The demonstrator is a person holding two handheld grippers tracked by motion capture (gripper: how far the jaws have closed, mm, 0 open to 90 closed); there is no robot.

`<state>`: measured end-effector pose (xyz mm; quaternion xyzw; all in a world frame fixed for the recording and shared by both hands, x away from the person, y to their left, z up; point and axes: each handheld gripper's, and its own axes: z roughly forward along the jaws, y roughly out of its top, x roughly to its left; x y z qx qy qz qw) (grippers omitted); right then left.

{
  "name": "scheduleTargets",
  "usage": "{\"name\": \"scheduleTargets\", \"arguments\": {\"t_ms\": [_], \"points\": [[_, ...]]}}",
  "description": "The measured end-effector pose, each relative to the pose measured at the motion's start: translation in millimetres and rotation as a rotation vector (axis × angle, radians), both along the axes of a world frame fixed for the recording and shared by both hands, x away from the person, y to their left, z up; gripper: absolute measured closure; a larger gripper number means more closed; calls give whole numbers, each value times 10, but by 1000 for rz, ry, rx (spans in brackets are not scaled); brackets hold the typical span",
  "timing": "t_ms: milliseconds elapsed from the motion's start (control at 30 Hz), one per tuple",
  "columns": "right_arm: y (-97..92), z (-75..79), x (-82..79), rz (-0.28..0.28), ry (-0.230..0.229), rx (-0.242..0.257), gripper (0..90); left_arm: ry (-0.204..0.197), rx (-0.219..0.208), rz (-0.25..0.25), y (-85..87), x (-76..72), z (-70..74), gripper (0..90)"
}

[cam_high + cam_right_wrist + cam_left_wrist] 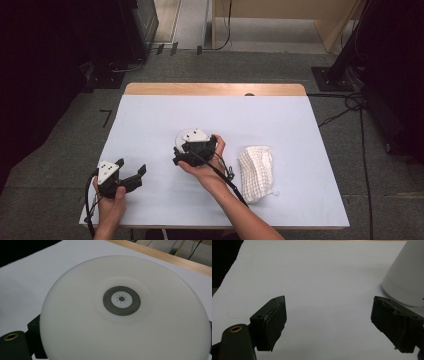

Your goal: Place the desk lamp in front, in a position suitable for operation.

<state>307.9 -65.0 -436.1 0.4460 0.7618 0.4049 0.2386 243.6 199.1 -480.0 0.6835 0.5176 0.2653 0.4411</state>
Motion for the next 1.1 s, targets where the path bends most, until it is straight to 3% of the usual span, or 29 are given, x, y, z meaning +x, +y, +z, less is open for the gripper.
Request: {"name": "scheduleTargets", "arguments": {"t_ms": [133,300,367,433,567,667,767,800,900,967,1000,1033,1067,1100], "points": [[24,-87,-30,1,0,3,82,3,1,2,-1,6,-1,139],[5,-85,-25,28,1,0,77,9,7,1,-5,12,-3,140],[-14,-73,-17,10,2,13,32,10,8,2,-5,10,-4,140],[-54,-22,-37,43,14,56,18,11,8,2,-3,9,-4,140],[-89,52,-96,44,-22,43,18,6,4,-5,-7,5,-4,140],[-236,178,-230,50,-85,79,18,8,8,-13,-13,4,-4,140],[-319,225,-283,42,-104,91,18,6,7,-11,-13,7,-5,140],[-441,276,-338,25,-126,103,18,5,7,-11,-13,6,-5,140],[-554,308,-373,4,-136,97,18,5,4,-9,-13,4,-5,140],[-664,324,-404,-15,-147,95,18,-7,6,-20,-11,-6,-2,140],[-815,339,-456,-47,-160,89,19,-24,10,-27,-17,-23,1,140],[-815,339,-456,-47,-160,89,19,-24,10,-27,-17,-23,1,140],[-958,345,-508,-71,-164,90,23,-44,25,-21,-29,-41,11,139],[-958,345,-508,-71,-164,90,23,-44,25,-21,-29,-41,11,139]]}}
